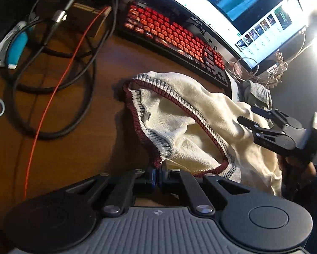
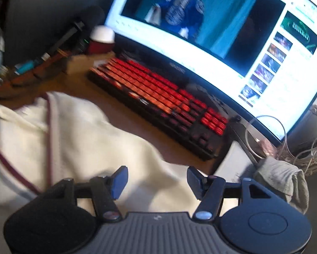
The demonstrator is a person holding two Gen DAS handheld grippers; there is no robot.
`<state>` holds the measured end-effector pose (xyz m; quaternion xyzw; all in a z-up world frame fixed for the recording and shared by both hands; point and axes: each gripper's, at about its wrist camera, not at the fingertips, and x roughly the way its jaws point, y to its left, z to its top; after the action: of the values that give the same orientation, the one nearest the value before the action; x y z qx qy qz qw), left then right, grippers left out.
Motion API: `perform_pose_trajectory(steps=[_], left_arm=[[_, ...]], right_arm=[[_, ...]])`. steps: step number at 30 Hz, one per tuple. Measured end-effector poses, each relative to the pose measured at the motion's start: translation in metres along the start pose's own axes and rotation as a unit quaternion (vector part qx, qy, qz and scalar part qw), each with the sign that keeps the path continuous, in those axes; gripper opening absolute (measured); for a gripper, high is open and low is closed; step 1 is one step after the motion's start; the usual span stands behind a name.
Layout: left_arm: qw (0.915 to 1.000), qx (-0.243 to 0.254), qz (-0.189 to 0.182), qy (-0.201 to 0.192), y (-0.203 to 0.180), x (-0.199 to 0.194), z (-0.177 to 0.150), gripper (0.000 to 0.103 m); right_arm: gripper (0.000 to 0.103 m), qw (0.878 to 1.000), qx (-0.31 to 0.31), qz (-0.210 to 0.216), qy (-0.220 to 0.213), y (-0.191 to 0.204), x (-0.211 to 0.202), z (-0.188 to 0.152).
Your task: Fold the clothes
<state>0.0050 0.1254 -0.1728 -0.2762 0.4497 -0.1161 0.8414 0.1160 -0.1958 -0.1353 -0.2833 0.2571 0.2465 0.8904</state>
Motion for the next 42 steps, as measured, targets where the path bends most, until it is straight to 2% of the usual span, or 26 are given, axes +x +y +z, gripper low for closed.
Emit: perform_pose_trajectory(steps=[1,3,4,6,7,9,10,11,15,20,23,25,27,28,29,34,36,40,42], left_arm=[[1.0000,-0.003,-0.002,0.001,0.002,0.000,0.000,0.002],[1.0000,-0.005,-0.003,0.002,0.003,0.000,-0.002,0.002],[1.0000,-0.005,-0.001,0.003,0.003,0.001,-0.002,0.002],[1.0000,-0.004,0.001,0.002,0.003,0.002,-0.003,0.002],[1.0000,-0.003,0.001,0.000,0.003,0.002,-0.003,0.002],[1.0000,-0.002,0.001,-0.004,0.002,0.001,-0.004,0.002],[1.0000,-0.001,0.001,-0.006,0.001,0.000,-0.005,0.002],[1.0000,0.000,0.000,-0.008,0.001,-0.001,-0.005,0.002],[0.9995,0.004,0.012,-0.027,0.001,-0.007,-0.003,0.002],[0.9973,0.032,0.035,-0.056,-0.006,-0.017,0.006,0.002],[0.9960,0.052,0.041,-0.061,-0.013,-0.019,0.010,0.002],[0.9955,0.059,0.044,-0.060,-0.015,-0.018,0.008,0.002],[0.9955,0.059,0.046,-0.057,-0.015,-0.017,0.006,0.002],[0.9957,0.058,0.047,-0.056,-0.015,-0.018,0.005,0.002],[0.9960,0.054,0.046,-0.055,-0.013,-0.019,0.004,0.002],[0.9973,0.034,0.037,-0.053,-0.006,-0.021,0.000,0.002],[0.9975,0.033,0.037,-0.051,-0.005,-0.020,-0.001,0.002],[0.9979,0.031,0.038,-0.043,-0.003,-0.017,-0.001,0.002],[0.9983,0.026,0.035,-0.039,-0.001,-0.015,0.000,0.002]], right_arm=[[0.061,1.000,0.007,0.005,0.004,-0.007,0.005,-0.002],[0.069,1.000,0.020,0.021,0.008,-0.019,0.012,-0.008],[0.077,0.999,0.021,0.024,0.010,-0.022,0.017,-0.011],[0.079,0.999,0.020,0.022,0.017,-0.024,0.028,-0.017],[0.075,0.999,0.016,0.021,0.021,-0.023,0.033,-0.020],[0.048,0.999,0.027,0.035,0.015,-0.023,0.037,-0.025],[0.013,0.998,0.040,0.052,0.015,-0.025,0.037,-0.026],[0.004,0.997,0.050,0.060,0.015,-0.026,0.036,-0.026],[0.001,0.999,0.052,0.010,-0.007,-0.023,0.020,-0.023],[0.000,0.989,0.114,-0.063,-0.066,-0.050,-0.022,-0.015],[0.000,0.987,0.134,-0.034,-0.076,-0.069,-0.032,-0.009],[0.006,0.989,0.126,-0.007,-0.080,-0.071,-0.032,-0.003],[0.025,0.992,0.107,0.023,-0.070,-0.064,-0.020,0.006],[0.047,0.992,0.097,0.041,-0.068,-0.059,-0.012,0.009],[0.054,0.993,0.084,0.056,-0.066,-0.053,-0.005,0.012],[0.055,0.992,0.039,0.114,-0.040,-0.029,0.038,0.025],[0.061,0.990,0.030,0.135,-0.026,-0.025,0.054,0.026],[0.074,0.988,0.035,0.151,0.001,-0.026,0.075,0.019],[0.075,0.986,0.057,0.159,0.008,-0.031,0.079,0.012]])
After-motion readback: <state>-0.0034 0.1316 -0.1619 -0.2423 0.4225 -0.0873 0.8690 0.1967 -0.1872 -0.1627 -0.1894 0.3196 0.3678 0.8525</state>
